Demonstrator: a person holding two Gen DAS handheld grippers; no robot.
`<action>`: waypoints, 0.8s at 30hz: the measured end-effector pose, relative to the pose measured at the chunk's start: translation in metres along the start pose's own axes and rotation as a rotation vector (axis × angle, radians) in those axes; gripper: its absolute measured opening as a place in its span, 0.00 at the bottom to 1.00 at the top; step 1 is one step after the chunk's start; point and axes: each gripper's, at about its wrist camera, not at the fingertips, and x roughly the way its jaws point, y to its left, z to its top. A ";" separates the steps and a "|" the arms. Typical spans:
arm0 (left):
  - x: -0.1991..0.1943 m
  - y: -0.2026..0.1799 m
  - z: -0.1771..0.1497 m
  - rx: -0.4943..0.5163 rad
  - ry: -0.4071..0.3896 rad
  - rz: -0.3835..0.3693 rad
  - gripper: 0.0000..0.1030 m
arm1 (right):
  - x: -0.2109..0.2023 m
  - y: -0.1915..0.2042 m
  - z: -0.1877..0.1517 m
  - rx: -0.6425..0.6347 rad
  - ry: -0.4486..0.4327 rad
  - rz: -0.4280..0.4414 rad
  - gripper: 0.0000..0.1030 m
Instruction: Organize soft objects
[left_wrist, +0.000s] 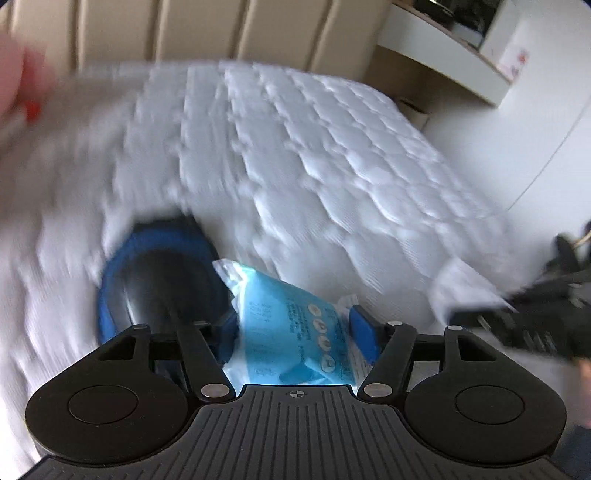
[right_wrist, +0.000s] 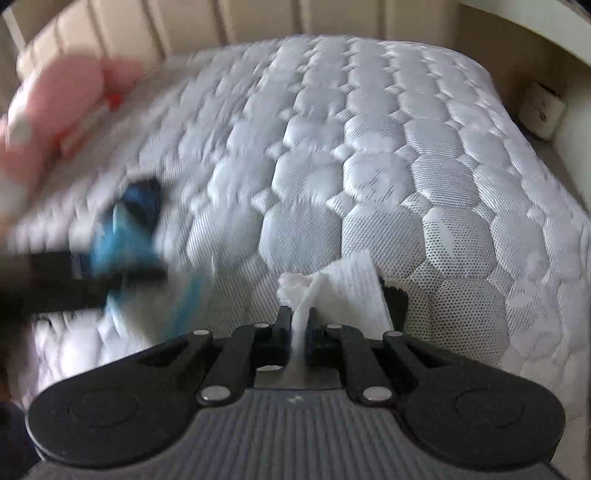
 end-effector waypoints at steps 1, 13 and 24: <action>0.001 0.001 -0.008 -0.017 0.012 -0.014 0.66 | -0.004 -0.004 0.002 0.041 -0.023 0.040 0.09; -0.016 -0.026 -0.063 0.345 0.195 -0.029 0.92 | 0.010 0.070 -0.003 0.078 -0.027 0.453 0.09; -0.018 -0.008 -0.064 0.279 0.236 -0.106 0.95 | 0.015 0.066 -0.019 -0.053 0.043 0.178 0.15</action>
